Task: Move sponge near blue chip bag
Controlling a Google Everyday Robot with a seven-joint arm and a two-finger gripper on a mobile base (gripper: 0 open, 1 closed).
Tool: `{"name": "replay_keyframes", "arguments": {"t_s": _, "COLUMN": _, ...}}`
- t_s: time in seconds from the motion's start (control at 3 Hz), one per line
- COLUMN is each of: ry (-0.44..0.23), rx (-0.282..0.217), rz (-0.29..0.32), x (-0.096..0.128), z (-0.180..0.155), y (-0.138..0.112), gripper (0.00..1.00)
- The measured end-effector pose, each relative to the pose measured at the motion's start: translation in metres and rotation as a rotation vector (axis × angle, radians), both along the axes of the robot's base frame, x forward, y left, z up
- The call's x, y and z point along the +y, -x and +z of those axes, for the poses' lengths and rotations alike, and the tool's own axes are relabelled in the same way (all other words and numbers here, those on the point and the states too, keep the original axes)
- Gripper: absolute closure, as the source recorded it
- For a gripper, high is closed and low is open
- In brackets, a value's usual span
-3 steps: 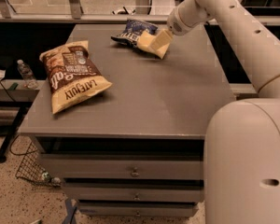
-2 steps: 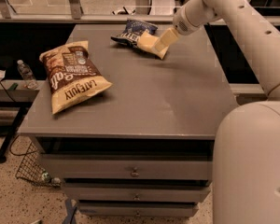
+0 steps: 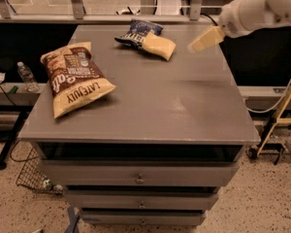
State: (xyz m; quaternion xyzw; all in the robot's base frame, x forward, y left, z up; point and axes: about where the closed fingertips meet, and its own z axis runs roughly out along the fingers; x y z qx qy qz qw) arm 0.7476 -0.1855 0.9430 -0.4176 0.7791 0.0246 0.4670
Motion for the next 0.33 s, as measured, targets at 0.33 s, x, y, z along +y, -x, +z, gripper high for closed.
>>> {"name": "replay_keyframes", "arguments": {"t_s": 0.33, "ry": 0.003, "rx": 0.023, "rz": -0.053, "x": -0.0383, "z": -0.0174, "y": 0.0196, "gripper": 0.0}}
